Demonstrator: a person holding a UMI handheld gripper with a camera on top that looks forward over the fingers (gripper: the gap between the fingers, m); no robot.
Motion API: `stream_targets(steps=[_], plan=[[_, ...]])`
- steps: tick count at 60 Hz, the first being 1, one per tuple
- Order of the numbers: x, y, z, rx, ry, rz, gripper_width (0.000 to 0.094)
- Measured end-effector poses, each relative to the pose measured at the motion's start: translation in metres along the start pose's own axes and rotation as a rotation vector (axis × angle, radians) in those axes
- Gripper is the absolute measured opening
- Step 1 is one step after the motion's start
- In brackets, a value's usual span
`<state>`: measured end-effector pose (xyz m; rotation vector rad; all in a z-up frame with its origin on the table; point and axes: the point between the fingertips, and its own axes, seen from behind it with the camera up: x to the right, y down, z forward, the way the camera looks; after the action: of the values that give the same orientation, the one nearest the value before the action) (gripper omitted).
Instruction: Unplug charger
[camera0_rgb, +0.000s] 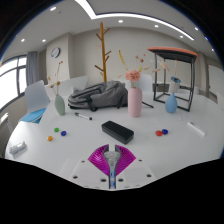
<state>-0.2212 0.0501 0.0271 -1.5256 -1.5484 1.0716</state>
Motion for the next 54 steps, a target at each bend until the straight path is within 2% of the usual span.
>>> stream_targets(steps=[4,10,14,23,32,41,42,44,46,47,48,50,54], plan=[[0.001,-0.052,-0.014,0.106,0.011,-0.020,0.0050],[0.021,-0.094,-0.037,0.107,0.012,0.064,0.0050],[0.055,-0.101,-0.049,0.097,0.065,0.072,0.0050],[0.128,-0.059,-0.058,0.010,0.150,0.057,0.0050],[0.172,0.004,-0.041,-0.081,0.174,-0.020,0.0060],[0.184,0.060,-0.024,-0.199,0.146,-0.025,0.0247],[0.187,0.063,-0.024,-0.206,0.154,-0.029,0.0299],[0.195,0.060,-0.027,-0.195,0.187,-0.035,0.0492],[0.201,0.059,-0.032,-0.189,0.217,-0.036,0.0782],[0.203,0.058,-0.035,-0.189,0.226,-0.030,0.0866],[0.202,0.058,-0.038,-0.192,0.226,-0.023,0.0827],[0.199,0.055,-0.046,-0.203,0.213,-0.001,0.0807],[0.186,0.051,-0.071,-0.210,0.182,0.037,0.0861]])
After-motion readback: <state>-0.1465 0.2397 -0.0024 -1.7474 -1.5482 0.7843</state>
